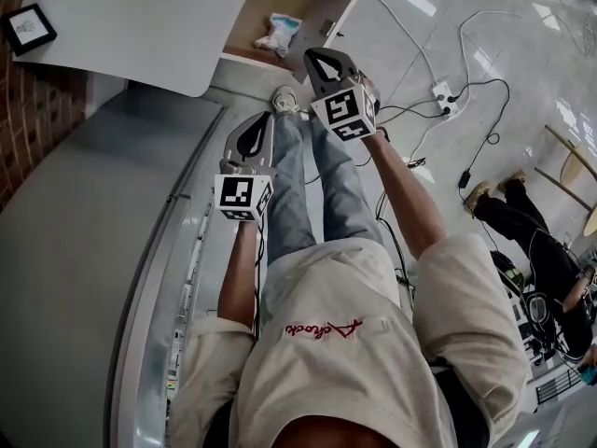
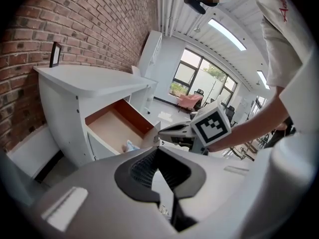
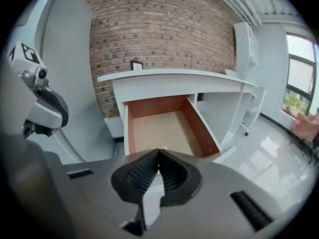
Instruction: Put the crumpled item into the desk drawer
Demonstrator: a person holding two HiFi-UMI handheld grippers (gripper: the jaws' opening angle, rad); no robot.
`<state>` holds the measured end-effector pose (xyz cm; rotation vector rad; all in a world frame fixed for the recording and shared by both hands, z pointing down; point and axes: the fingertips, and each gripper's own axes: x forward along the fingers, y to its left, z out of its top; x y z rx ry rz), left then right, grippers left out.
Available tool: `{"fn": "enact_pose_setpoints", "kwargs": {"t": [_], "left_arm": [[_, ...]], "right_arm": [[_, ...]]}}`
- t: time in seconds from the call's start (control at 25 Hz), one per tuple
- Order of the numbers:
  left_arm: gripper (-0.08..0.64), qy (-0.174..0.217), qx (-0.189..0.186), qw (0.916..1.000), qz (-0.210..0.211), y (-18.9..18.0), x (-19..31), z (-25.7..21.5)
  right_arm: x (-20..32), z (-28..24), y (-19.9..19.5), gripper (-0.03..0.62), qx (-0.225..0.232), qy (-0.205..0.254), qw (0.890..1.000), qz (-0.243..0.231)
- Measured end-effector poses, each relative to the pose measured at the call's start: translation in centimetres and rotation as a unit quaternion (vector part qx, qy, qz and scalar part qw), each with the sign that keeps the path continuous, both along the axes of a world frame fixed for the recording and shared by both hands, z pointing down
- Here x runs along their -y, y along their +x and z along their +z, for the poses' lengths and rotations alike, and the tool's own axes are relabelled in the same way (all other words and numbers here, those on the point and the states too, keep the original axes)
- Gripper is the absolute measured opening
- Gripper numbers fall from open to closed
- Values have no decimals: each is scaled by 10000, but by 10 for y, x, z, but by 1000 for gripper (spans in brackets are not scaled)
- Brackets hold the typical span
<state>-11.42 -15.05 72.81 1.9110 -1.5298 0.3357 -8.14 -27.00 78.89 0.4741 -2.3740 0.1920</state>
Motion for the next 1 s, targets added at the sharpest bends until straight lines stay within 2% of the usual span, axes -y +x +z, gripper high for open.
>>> {"fn": "enact_pose_setpoints", "kwargs": {"t": [0.16,0.36,0.76,1.0], "left_arm": [[9,-13,-7,10000,76,9,2,0],[9,50,-1,9998,179,18,10,-5],[9,177,32,9992,348,33,21,-26],[9,386,52,9988,290,27,32,-43]], "right_arm": [[-13,-9,37,12,352,-383,9944,917],[-29,-25,71,12,502,-506,9862,1493],[-43,-59,111,12,624,-488,9740,2123],[-23,-88,117,12,775,-163,9701,2296]]}}
